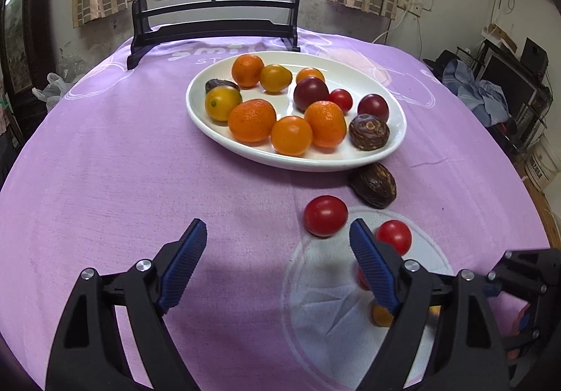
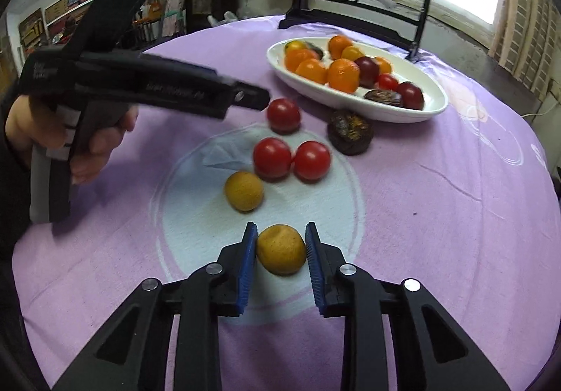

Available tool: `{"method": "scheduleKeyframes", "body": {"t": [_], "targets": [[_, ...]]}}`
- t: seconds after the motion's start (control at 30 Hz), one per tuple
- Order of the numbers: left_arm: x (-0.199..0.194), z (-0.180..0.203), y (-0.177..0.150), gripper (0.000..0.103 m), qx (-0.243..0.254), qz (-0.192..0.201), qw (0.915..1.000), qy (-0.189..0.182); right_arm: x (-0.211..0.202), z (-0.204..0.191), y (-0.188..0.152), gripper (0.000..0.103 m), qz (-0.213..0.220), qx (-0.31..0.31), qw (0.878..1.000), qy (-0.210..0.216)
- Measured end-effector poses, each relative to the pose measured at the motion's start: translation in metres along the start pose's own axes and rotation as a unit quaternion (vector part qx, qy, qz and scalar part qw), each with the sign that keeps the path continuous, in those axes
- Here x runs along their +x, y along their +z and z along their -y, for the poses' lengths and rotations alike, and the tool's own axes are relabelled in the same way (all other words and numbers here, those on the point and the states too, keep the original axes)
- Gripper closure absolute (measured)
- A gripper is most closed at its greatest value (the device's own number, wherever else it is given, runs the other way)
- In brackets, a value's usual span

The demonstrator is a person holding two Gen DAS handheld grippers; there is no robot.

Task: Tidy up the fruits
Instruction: 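Grasp a small yellow fruit with the left gripper while the right gripper grasps another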

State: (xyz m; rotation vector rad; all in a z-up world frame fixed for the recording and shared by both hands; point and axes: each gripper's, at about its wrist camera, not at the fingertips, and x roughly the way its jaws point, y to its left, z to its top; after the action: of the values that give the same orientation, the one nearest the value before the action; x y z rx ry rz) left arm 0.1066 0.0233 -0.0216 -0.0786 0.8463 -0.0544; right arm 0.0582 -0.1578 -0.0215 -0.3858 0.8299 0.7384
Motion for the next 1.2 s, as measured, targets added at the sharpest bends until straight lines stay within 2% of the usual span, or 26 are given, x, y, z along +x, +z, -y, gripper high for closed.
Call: {"method": "scheduleKeyframes", "body": {"t": [0.13,0.27,0.43,0.6,0.73,0.77,0.8,0.9,1.03,1.2], "targets": [[0.000,0.011,-0.004,0.020,0.025,-0.009,0.9996,-0.011,-0.003,0.019,-0.001,0.075,0.010,0.044,0.999,-0.014],[-0.005,0.024,-0.009,0.020,0.047,-0.012,0.9985,-0.025,0.004,0.036,-0.003,0.075,-0.002,0.077,0.996,-0.037],[-0.003,0.038,-0.019,0.020,0.062,-0.042,0.9955,-0.057,0.003,0.040,-0.003,0.075,0.004,0.083,0.996,-0.039],[0.002,0.053,-0.030,0.020,0.095,-0.052,0.9927,-0.053,0.001,0.043,-0.002,0.075,0.008,0.085,0.995,-0.043],[0.003,0.063,-0.037,0.047,0.131,-0.048,0.9888,-0.053,0.000,0.042,-0.002,0.075,0.010,0.084,0.996,-0.044],[0.004,0.065,-0.039,0.051,0.140,-0.048,0.9874,-0.055,-0.001,0.042,-0.002,0.075,0.010,0.083,0.996,-0.044],[0.004,0.068,-0.040,0.061,0.147,-0.049,0.9861,-0.060,-0.001,0.041,-0.002,0.075,0.010,0.083,0.996,-0.045],[0.002,0.075,-0.044,0.074,0.165,-0.047,0.9831,-0.064,-0.001,0.041,-0.002,0.075,0.010,0.083,0.996,-0.045],[0.000,0.077,-0.045,0.075,0.172,-0.049,0.9818,-0.065,-0.001,0.042,-0.002,0.075,0.011,0.083,0.995,-0.047],[-0.006,0.070,-0.039,0.075,0.157,-0.039,0.9846,-0.065,-0.006,0.041,0.000,0.075,0.028,0.081,0.995,-0.049]]}}
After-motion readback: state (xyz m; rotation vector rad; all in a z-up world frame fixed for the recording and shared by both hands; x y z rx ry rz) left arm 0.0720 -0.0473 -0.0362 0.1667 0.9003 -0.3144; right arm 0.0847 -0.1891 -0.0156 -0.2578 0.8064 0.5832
